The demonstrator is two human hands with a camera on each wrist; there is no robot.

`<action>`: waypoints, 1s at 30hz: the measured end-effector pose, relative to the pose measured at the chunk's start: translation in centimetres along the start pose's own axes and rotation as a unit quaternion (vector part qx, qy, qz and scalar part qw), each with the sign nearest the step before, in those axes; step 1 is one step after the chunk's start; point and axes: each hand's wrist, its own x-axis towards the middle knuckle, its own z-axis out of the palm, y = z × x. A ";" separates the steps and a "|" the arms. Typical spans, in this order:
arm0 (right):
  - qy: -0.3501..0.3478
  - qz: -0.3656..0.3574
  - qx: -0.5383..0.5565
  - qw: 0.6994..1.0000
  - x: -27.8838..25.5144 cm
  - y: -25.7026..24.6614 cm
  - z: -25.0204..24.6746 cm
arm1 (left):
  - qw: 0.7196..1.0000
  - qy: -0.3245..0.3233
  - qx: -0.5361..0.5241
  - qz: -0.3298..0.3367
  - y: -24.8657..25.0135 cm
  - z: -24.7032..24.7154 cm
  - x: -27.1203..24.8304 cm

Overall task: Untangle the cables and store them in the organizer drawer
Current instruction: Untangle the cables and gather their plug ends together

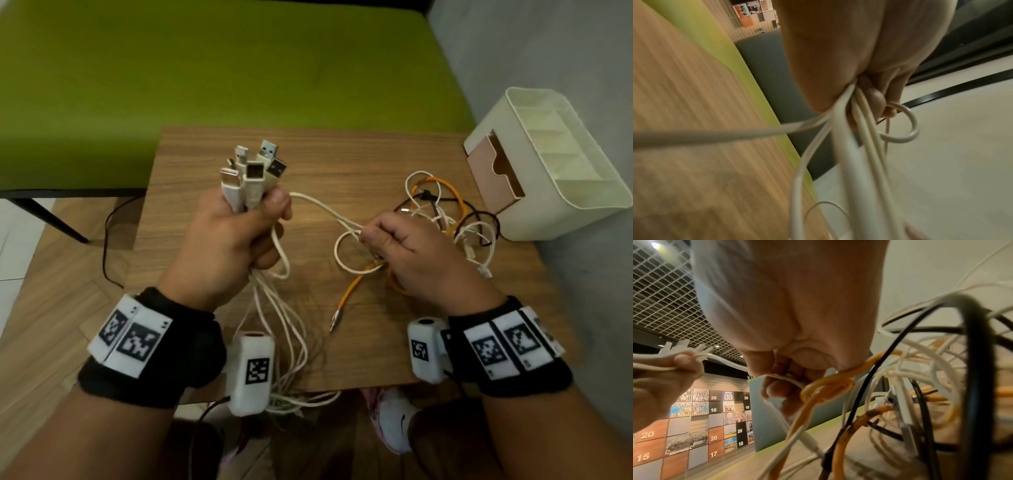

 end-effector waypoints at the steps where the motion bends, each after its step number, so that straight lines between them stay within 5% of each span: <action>1: 0.006 -0.005 -0.015 1.000 0.0 0.3 -0.1 | 1.000 0.009 0.021 -0.010 0.0 -0.4 0.0; 3: 0.048 -0.031 -0.035 0.998 0.2 0.6 -0.4 | 0.989 0.034 0.137 -0.039 -0.2 -1.1 0.1; 6: 0.092 -0.051 -0.065 0.992 0.3 0.4 -1.0 | 0.915 0.040 0.397 -0.063 -1.0 -2.0 0.4; 8: 0.082 -0.047 -0.116 0.989 0.2 0.0 -1.2 | 0.887 0.060 0.455 -0.059 -1.5 -1.9 0.4; 11: 0.066 -0.075 -0.210 0.973 0.1 -0.8 -0.6 | 0.899 0.090 0.427 -0.012 -1.8 -1.2 0.6; 14: 0.065 -0.131 -0.248 0.958 -0.1 -1.5 0.4 | 0.903 0.036 0.423 0.069 -2.2 0.2 0.5; 18: 0.078 -0.166 -0.182 0.966 -0.1 -2.3 0.4 | 0.912 -0.089 0.395 0.070 -2.7 1.9 0.3; 22: 0.095 -0.183 -0.118 0.971 -0.1 -2.5 0.1 | 0.923 -0.082 0.364 0.088 -2.0 1.8 0.5; 26: 0.094 -0.100 -0.177 0.975 -0.1 -1.1 -0.2 | 0.996 -0.039 0.084 0.003 -0.8 1.2 0.2; 28: 0.081 -0.024 -0.245 0.966 0.1 -0.1 -0.9 | 1.000 -0.021 -0.012 -0.020 -0.1 0.1 0.4; 30: 0.071 0.030 -0.258 0.963 0.2 0.4 -1.5 | 1.000 -0.005 0.006 -0.026 0.3 -0.7 0.5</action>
